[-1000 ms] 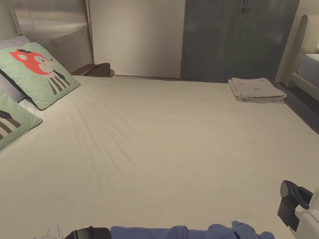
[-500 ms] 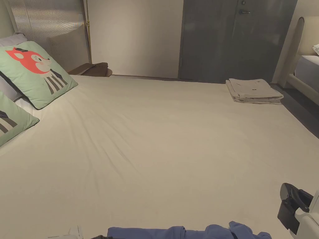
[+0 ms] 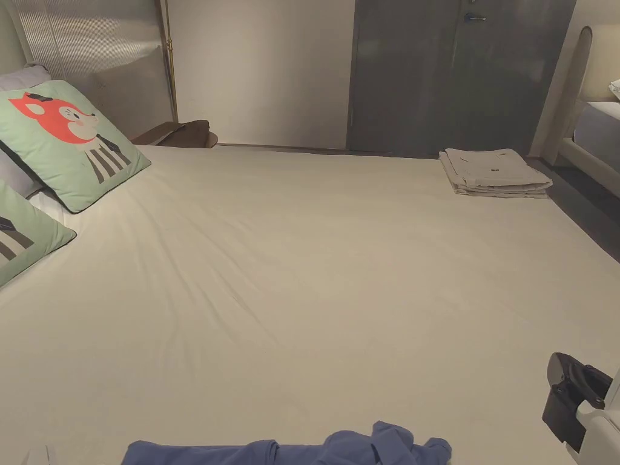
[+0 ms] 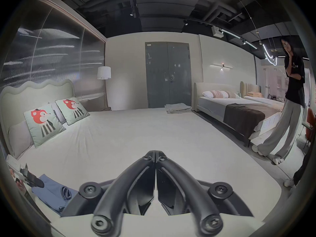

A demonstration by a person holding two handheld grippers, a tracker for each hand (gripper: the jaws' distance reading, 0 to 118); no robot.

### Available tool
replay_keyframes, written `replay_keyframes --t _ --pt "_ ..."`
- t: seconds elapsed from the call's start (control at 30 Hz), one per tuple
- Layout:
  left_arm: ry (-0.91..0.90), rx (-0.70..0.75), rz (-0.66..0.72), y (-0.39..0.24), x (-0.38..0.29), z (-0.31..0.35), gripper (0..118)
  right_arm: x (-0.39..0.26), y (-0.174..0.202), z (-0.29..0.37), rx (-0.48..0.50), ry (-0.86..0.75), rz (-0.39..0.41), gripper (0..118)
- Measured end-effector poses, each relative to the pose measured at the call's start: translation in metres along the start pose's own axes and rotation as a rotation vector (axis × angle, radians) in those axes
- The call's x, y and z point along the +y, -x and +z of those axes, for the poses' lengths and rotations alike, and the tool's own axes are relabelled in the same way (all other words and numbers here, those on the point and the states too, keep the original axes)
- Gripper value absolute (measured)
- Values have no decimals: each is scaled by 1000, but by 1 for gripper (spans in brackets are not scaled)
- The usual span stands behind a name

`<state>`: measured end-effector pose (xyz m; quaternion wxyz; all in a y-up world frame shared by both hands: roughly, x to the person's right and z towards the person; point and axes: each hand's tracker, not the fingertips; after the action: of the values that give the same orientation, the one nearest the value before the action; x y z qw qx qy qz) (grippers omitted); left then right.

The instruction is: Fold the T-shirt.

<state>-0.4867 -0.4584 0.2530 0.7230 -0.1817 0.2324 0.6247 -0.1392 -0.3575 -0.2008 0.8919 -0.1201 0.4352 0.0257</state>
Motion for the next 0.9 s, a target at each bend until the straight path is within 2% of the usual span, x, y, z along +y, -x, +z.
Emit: replay_keyframes --t 0.17,0.37,0.4,0.47,0.63,0.9 --pt "-1 -22 -114 -18 7 6 8 -1 5 -2 19 2 8 0" --pt "29 -127 -287 -105 -17 -16 8 0 2 -2 20 -4 5 0" --pt "41 -148 -315 -94 -5 -30 8 0 1 -1 18 -7 4 0" --pt "80 -173 -355 -113 -11 -51 8 -1 -1 0 16 -7 3 0" --pt "205 -177 -475 -164 -56 -118 8 -3 -9 5 3 -8 -4 0" --pt "334 -29 -638 -197 -126 -221 8 -3 -24 14 -34 -12 -15 0"
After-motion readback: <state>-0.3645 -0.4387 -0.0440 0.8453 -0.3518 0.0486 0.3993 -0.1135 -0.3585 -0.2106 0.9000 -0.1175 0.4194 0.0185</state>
